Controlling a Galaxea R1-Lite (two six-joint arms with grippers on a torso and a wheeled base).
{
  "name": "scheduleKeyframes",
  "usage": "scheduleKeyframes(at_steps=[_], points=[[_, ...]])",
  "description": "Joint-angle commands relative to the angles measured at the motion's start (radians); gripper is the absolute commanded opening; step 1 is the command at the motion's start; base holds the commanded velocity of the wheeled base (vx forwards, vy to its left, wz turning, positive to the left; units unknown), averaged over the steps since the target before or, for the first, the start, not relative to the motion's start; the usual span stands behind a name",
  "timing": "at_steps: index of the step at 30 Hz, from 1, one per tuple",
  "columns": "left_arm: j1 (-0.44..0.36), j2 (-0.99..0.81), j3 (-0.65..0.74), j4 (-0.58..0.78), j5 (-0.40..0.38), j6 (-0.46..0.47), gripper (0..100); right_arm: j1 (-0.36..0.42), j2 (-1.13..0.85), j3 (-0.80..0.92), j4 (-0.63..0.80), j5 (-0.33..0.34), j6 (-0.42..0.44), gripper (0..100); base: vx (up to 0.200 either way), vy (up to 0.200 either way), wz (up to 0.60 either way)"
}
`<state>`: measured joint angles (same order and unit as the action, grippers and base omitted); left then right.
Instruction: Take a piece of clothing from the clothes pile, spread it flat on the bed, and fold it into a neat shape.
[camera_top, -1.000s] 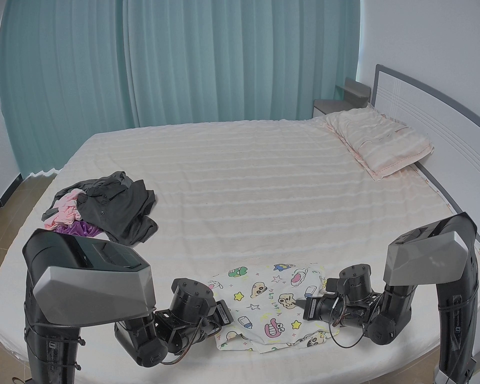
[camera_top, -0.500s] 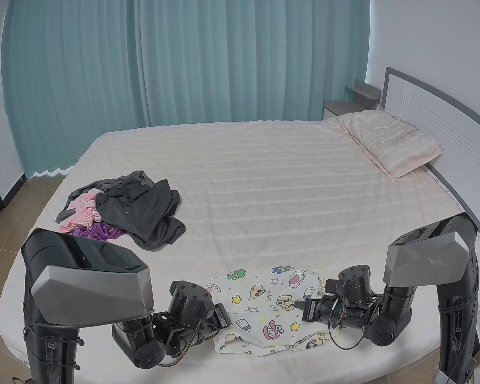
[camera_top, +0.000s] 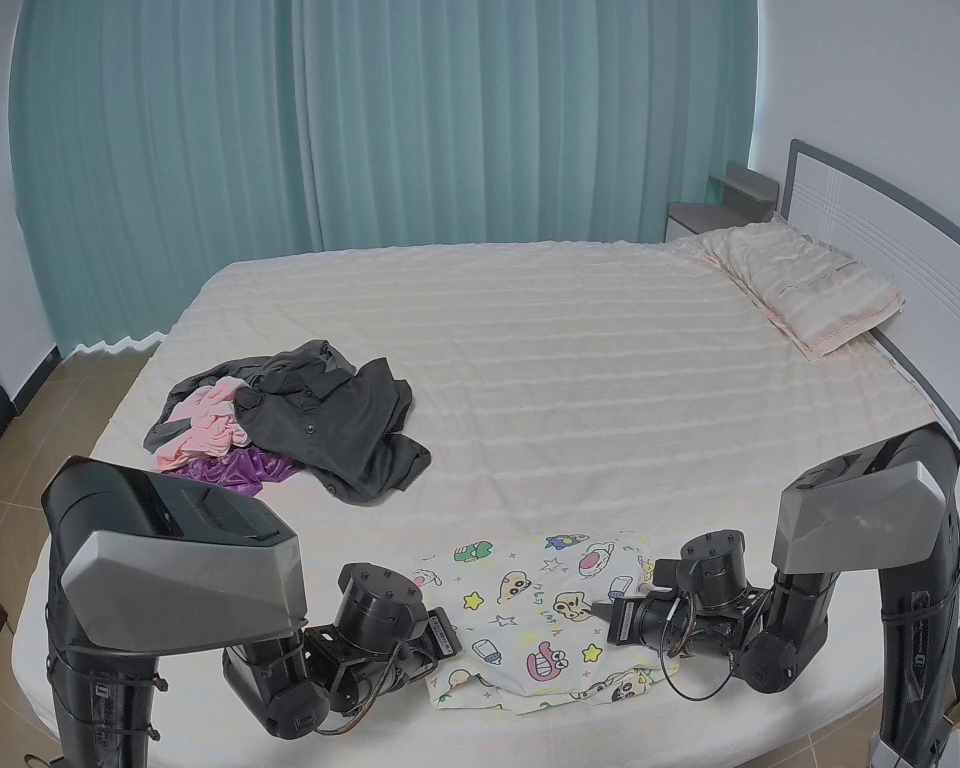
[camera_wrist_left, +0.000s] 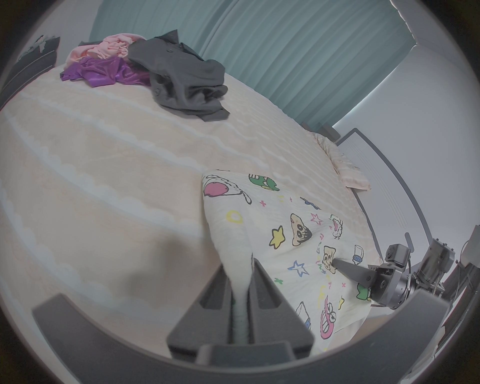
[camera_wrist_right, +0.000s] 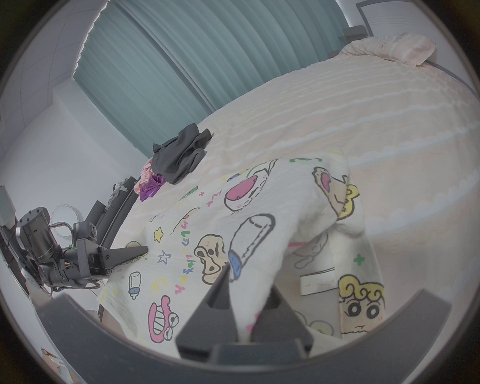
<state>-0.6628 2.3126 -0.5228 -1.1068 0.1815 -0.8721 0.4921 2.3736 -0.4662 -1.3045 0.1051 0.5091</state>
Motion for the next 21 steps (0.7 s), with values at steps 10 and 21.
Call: scheduleKeyframes(at_steps=[10, 21], points=[[-0.008, -0.005, 0.003, 0.001, -0.002, -0.038, 100, -0.003, -0.022, 0.027, 0.001, 0.001, -0.001, 100, 0.000, 0.000, 0.00], [-0.009, -0.101, 0.029, -0.004, 0.000, -0.038, 100, -0.075, -0.143, 0.176, -0.036, 0.015, -0.023, 100, 0.000, 0.000, 0.00]])
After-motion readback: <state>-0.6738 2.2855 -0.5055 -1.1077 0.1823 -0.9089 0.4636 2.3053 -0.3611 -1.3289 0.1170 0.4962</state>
